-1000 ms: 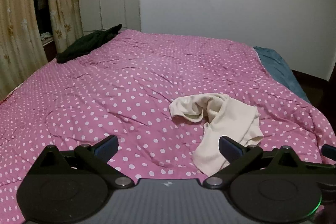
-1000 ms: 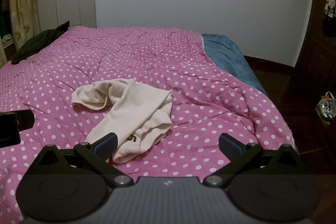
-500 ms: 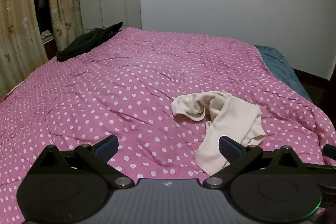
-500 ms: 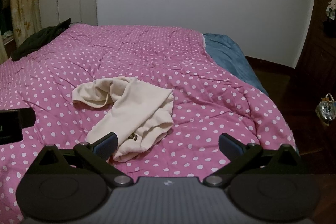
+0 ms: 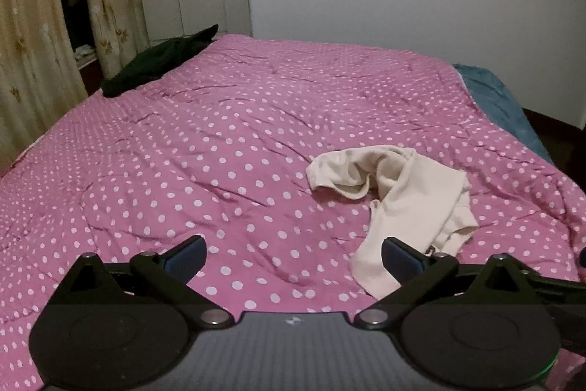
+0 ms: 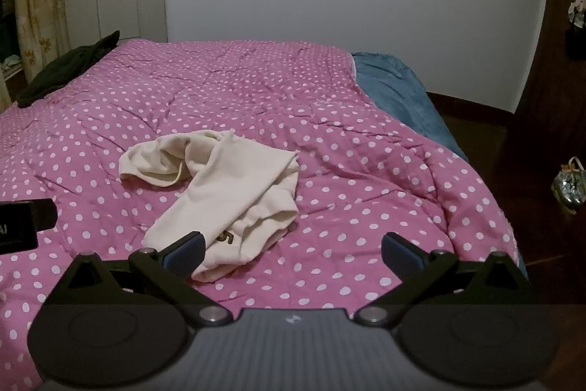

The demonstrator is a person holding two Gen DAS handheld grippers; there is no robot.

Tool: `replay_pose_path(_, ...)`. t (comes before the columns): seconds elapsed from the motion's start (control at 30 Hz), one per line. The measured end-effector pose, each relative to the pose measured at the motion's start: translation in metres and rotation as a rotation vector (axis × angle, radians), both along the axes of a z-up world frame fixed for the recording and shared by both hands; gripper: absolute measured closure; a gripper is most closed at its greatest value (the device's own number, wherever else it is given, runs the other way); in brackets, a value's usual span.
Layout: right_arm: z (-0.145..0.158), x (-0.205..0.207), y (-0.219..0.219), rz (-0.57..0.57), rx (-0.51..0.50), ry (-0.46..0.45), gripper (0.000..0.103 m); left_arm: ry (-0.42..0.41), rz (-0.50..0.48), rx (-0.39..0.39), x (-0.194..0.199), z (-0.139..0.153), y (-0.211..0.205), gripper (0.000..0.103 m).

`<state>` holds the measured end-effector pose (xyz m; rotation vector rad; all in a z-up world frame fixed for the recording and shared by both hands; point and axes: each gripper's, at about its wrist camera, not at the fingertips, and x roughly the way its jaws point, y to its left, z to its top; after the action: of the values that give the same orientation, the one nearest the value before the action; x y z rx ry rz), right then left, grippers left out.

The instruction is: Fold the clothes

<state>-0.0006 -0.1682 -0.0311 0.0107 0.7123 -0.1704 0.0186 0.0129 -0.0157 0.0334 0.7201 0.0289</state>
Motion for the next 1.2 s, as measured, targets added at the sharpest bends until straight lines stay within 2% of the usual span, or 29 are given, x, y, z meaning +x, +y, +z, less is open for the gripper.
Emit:
replay_pose_path(0.3,-0.007,0.007,-0.017,0.043,0.053,-0.03,0.0,-0.003,-0.008,-0.02,0.016,-0.004,0.009,0.0)
replay_pose_path(0.5,-0.019,0.009,-0.022,0.07,0.012,-0.006,0.0,0.037,-0.048,0.018,0.028,-0.01,0.004,0.0)
replay_pose_path(0.77,-0.036,0.017,-0.024,0.082,0.006,0.06,0.0,0.092,-0.097,0.074,0.037,-0.026,-0.013,0.0)
replay_pose_path(0.9,-0.035,0.027,-0.027,0.083,-0.022,0.05,0.0,0.097,-0.117,0.067,0.045,-0.025,-0.018,0.0)
replay_pose_path(1.2,-0.02,0.054,-0.038,0.104,0.005,0.002,0.0,0.094,-0.11,0.072,0.068,-0.018,-0.021,0.0)
